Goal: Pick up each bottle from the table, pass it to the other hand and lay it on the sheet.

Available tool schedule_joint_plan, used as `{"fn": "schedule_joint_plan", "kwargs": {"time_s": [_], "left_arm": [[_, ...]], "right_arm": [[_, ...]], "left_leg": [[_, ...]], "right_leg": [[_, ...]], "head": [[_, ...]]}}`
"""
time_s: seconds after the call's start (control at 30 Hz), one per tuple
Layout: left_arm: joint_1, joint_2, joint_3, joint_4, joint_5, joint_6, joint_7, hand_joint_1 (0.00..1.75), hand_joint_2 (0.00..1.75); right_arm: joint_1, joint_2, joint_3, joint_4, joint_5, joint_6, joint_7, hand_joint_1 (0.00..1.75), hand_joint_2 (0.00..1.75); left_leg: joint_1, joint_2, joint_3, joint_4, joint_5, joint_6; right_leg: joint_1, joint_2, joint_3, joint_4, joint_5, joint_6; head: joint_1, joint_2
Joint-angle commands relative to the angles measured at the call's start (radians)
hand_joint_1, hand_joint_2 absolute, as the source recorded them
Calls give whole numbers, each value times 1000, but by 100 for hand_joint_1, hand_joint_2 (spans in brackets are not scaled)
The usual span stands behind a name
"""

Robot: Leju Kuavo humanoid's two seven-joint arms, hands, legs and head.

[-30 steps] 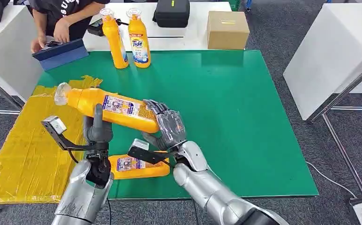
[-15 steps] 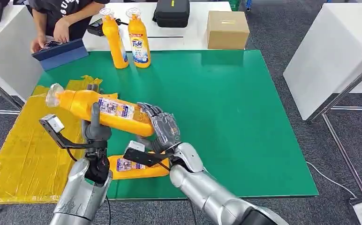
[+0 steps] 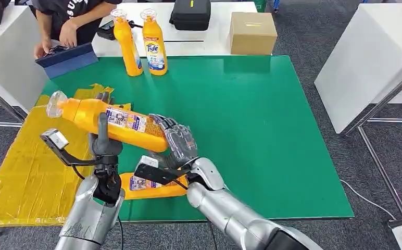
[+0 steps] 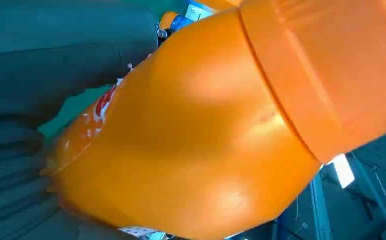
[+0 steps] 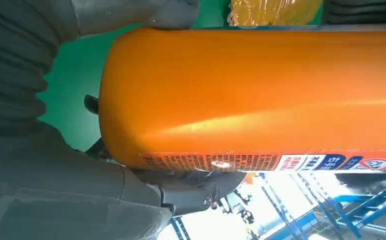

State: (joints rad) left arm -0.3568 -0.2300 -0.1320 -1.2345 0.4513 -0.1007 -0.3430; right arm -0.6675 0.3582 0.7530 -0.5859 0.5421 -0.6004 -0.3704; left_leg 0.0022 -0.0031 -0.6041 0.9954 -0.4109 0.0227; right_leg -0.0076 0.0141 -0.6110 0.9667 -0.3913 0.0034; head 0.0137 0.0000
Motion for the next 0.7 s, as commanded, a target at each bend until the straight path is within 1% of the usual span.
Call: {"fn": "schedule_joint_plan", "kwargs": {"time_s": [0.03,0.07,0.13,0.17,0.2,0.23,0.3,0.33,0.37,0.4,0.43,0.47,0.5,0.53,0.57,0.67,0.7], "left_arm": [[-65,29,-11,35,-3,-3,5,175,175],[-66,29,-10,34,-1,-4,5,175,175],[-63,30,-8,25,1,-4,5,175,175],[-60,30,-7,18,2,-3,5,175,175],[-56,30,-5,8,5,-2,6,175,175],[-52,30,-4,1,7,-1,7,175,175],[-49,31,-2,-5,9,3,10,175,175],[-47,31,-2,-7,10,4,12,175,175],[-45,30,-1,-7,10,5,12,175,175],[-44,29,-1,-5,11,6,14,175,175],[-44,29,-1,-4,13,4,16,175,175],[-46,30,0,-3,15,3,18,175,175],[-47,30,0,-4,18,2,20,175,175],[-47,31,1,-6,19,1,21,175,175],[-48,32,1,-7,20,1,21,175,175],[-48,32,1,-7,20,1,21,175,175],[-48,32,1,-7,20,1,21,175,175]], "right_arm": [[-37,-9,116,62,-5,18,-6,175,175],[-38,-9,119,61,-6,20,-6,175,175],[-39,-9,126,59,-10,22,-4,175,175],[-40,-9,130,57,-10,23,-1,175,175],[-42,-9,137,55,-11,23,5,175,175],[-44,-9,143,55,-17,19,9,175,175],[-48,-9,155,57,-32,11,9,175,175],[-47,-9,156,57,-35,6,7,175,175],[-47,-9,156,56,-38,4,6,175,175],[-45,-9,155,55,-41,-2,4,175,175],[-44,-9,154,53,-42,-6,3,171,175],[-43,-9,152,51,-43,-11,-2,175,175],[-40,-9,146,46,-46,-14,-9,168,175],[-38,-9,141,41,-45,-16,-15,168,175],[-35,-9,134,35,-43,-19,-20,161,175],[-35,-9,134,35,-43,-19,-20,161,175],[-35,-9,134,35,-43,-19,-20,140,175]], "left_leg": [[0,-1,6,0,-2,-2],[0,-1,3,0,-1,-2],[0,-2,7,0,-3,-3],[0,-1,3,0,-1,-2],[0,-1,5,0,-2,-2],[0,-1,3,0,-1,-2],[0,-1,6,0,-3,-2],[0,-1,2,0,-1,-1],[0,-1,2,0,-1,-1],[0,-1,5,0,-2,-2],[0,-1,3,0,-1,-1],[0,-1,4,0,-1,-2],[0,-2,6,0,-3,-2],[0,-1,3,0,-1,-1],[0,-1,3,0,-1,-1],[0,-1,2,0,-1,-1],[0,-1,4,0,-2,-2]], "right_leg": [[0,-3,6,1,-3,-1],[0,-2,4,0,-2,-1],[0,-3,7,1,-4,-1],[0,-2,3,0,-1,-1],[0,-2,5,0,-3,-1],[0,-2,3,0,-2,-1],[0,-3,6,1,-4,-1],[0,-2,2,0,-1,-1],[0,-1,2,0,-1,0],[0,-2,5,0,-3,-1],[0,-2,3,0,-1,0],[0,-3,4,0,-2,0],[0,-3,7,0,-4,-1],[0,-2,3,0,-2,0],[0,-2,3,0,-2,0],[0,-2,2,0,-1,0],[0,-3,5,0,-3,-1]], "head": [[0,0],[0,0],[0,0],[0,0],[0,0],[0,0],[0,0],[0,0],[0,0],[0,0],[0,0],[0,0],[0,0],[0,0],[0,0],[0,0],[0,0]]}}
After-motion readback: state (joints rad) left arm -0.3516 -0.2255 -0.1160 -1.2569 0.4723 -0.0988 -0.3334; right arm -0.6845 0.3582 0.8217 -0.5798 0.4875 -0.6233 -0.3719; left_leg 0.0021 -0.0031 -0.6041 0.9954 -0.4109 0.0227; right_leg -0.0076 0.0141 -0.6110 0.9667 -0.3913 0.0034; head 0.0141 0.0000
